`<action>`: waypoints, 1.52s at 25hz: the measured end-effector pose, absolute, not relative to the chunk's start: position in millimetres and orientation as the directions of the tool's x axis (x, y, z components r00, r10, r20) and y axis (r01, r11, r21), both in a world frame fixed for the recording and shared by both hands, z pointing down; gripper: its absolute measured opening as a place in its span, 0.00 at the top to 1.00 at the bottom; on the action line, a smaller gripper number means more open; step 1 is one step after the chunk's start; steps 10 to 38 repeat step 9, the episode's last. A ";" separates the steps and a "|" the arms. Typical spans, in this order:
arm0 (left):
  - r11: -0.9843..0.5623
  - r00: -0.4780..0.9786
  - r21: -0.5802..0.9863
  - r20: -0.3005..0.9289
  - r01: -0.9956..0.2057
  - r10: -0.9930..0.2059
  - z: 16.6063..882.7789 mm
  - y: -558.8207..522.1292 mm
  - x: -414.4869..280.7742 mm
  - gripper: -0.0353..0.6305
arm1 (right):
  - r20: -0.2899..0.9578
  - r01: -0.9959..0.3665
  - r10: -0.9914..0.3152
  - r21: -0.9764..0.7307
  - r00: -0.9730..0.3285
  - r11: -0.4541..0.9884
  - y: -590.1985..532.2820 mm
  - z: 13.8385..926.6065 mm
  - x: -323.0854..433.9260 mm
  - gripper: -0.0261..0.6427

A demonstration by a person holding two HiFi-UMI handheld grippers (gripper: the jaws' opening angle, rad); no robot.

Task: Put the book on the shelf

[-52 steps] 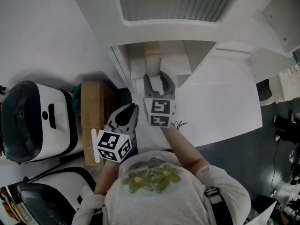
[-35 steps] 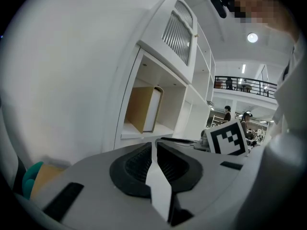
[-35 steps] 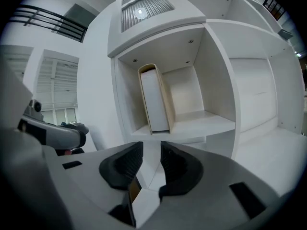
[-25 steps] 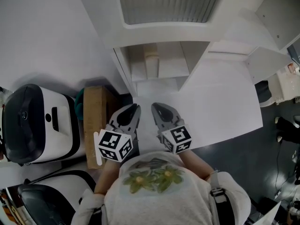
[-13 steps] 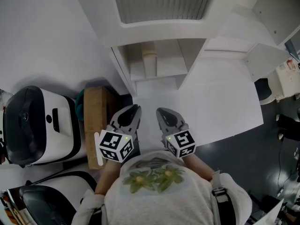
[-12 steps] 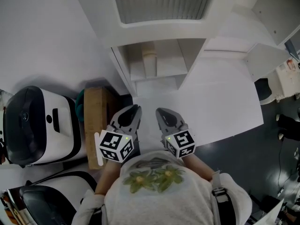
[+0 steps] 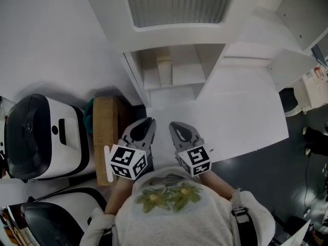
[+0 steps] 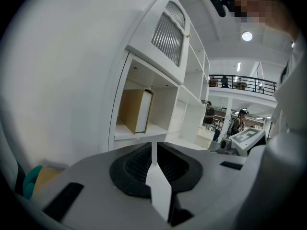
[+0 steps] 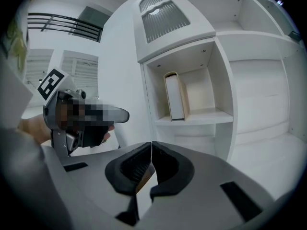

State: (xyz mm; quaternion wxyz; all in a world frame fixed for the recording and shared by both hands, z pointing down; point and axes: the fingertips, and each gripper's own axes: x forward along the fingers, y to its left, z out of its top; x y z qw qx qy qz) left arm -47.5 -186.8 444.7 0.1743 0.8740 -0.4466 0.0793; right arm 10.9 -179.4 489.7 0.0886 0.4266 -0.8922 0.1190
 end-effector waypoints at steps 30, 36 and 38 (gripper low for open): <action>-0.542 0.592 0.240 0.302 -0.806 -0.747 447.5 -182.3 -45.0 0.86 | 0.290 -0.779 -0.728 -0.135 -0.622 0.612 -175.1 497.6 9.8 0.91; -0.542 0.592 0.240 0.302 -0.806 -0.747 447.5 -182.3 -45.0 0.86 | 0.290 -0.779 -0.728 -0.135 -0.622 0.612 -175.1 497.6 9.8 0.91; -0.542 0.592 0.240 0.302 -0.806 -0.747 447.5 -182.3 -45.0 0.86 | 0.290 -0.779 -0.728 -0.135 -0.622 0.612 -175.1 497.6 9.8 0.91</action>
